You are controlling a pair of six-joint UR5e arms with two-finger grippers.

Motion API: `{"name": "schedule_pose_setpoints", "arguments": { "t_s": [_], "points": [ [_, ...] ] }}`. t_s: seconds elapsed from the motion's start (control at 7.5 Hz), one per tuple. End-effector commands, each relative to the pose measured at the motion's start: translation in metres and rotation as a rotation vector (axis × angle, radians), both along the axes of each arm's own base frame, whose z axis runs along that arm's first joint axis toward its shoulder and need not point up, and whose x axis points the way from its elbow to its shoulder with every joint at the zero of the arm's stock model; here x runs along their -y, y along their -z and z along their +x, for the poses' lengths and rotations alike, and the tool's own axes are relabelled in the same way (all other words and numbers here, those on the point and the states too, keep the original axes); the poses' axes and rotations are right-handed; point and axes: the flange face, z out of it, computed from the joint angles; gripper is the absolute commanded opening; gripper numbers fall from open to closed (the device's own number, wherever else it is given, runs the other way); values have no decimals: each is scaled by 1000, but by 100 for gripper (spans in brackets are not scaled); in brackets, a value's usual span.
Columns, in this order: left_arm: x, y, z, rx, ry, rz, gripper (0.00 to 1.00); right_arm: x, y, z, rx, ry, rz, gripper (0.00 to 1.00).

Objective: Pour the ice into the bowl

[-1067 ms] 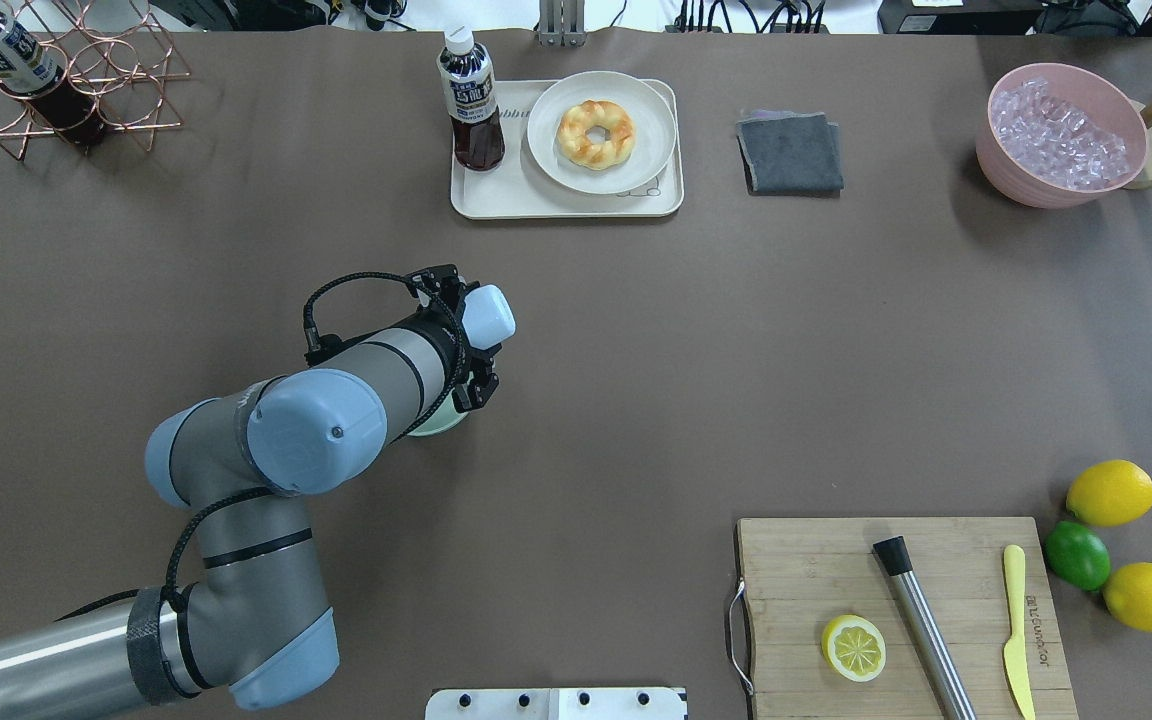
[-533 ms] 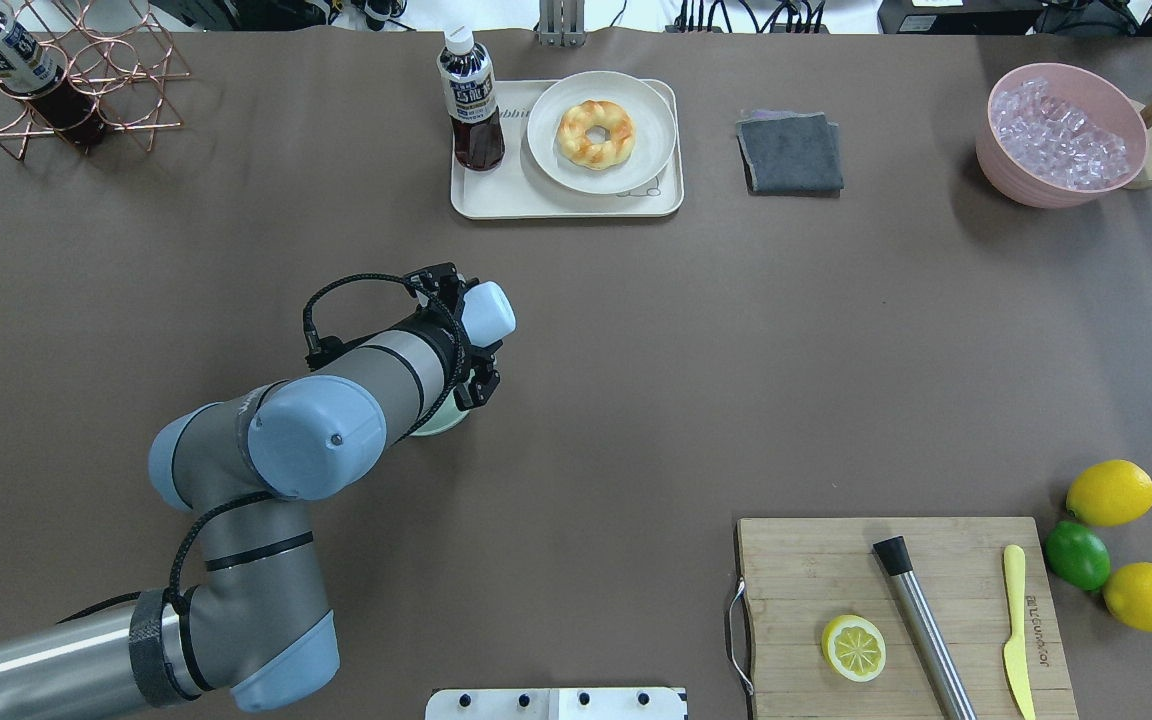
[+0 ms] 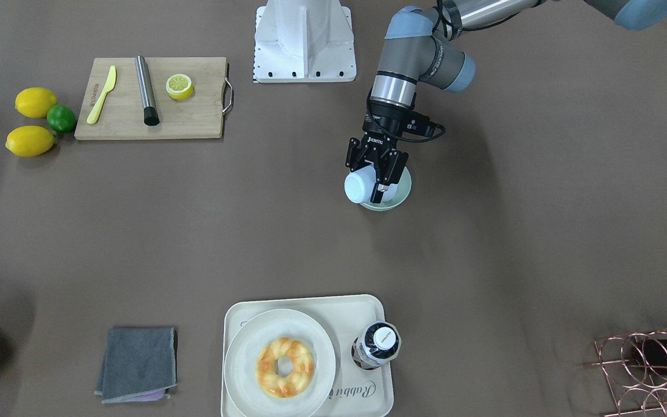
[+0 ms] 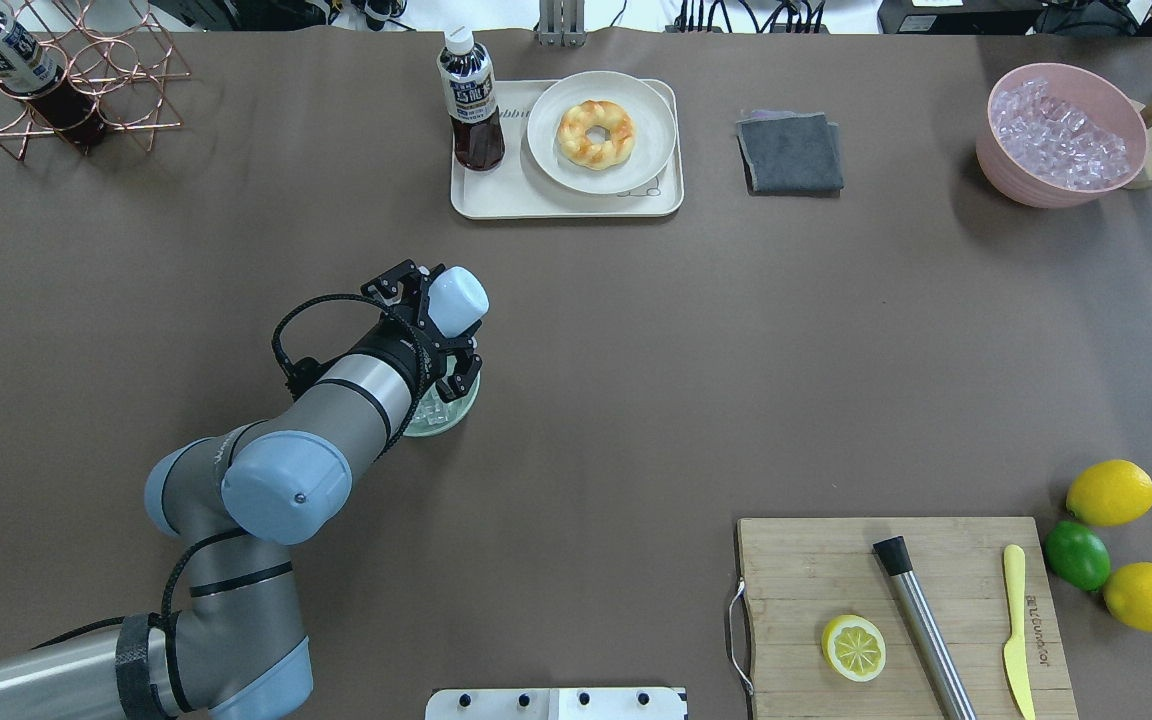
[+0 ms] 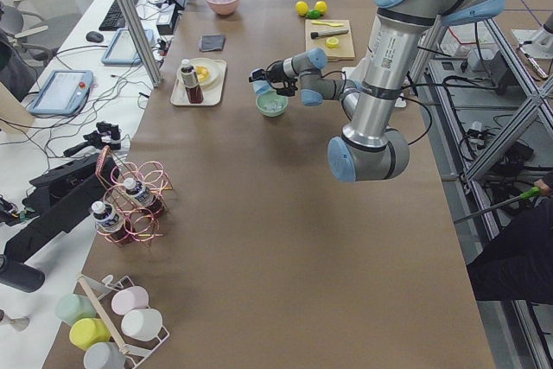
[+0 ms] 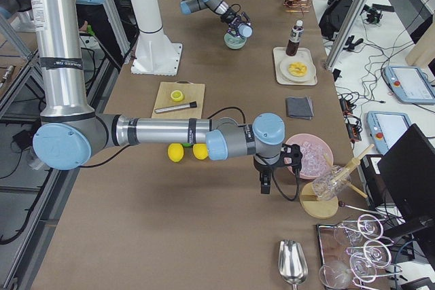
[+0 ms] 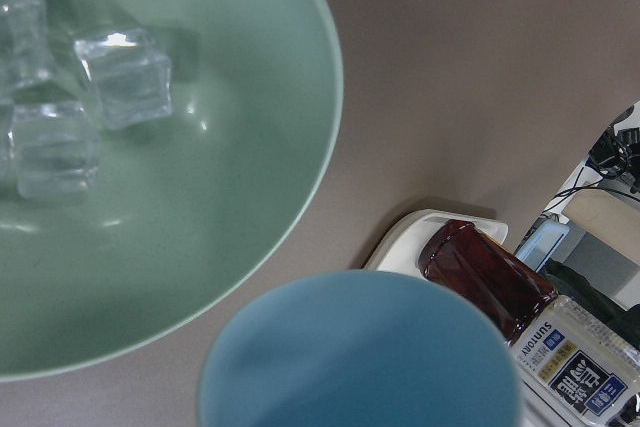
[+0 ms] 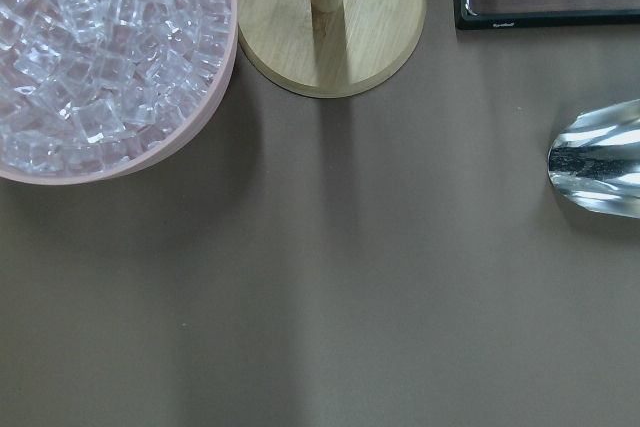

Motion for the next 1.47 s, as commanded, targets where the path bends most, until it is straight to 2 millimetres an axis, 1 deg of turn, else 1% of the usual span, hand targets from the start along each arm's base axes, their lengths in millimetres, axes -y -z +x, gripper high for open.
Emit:
{"name": "schedule_pose_setpoints", "arguments": {
  "t_s": [0.0,0.13,0.27,0.4,0.53,0.67,0.8,0.93,1.07,1.2,1.33],
  "points": [
    [-1,10,-2,92,-16,28,51,0,0,0,1,-4,-2,99],
    [0,21,-11,150,-54,3,51,0,1,0,-1,-4,-1,99],
    [12,21,-31,227,-145,-88,51,0,1,0,1,-4,-1,99],
    [29,17,-44,249,-185,-145,51,0,1,0,-1,-4,-2,99],
    [48,9,-61,294,-160,-171,51,0,1,0,-1,-4,-2,99],
    [58,-25,-78,386,-211,-187,51,1,1,0,-1,-5,-2,99],
    [74,-64,-103,458,-263,-257,51,1,2,0,0,-6,-1,99],
    [90,-85,-132,531,-316,-298,51,3,4,0,0,-9,-6,99],
    [96,-106,-168,566,-314,-330,50,9,12,-1,0,-8,-12,99],
    [91,-115,-204,639,-346,-383,49,13,21,0,0,-9,-18,99],
    [86,-132,-214,727,-382,-466,48,18,32,-1,-2,-8,-24,99]
  ]
}}
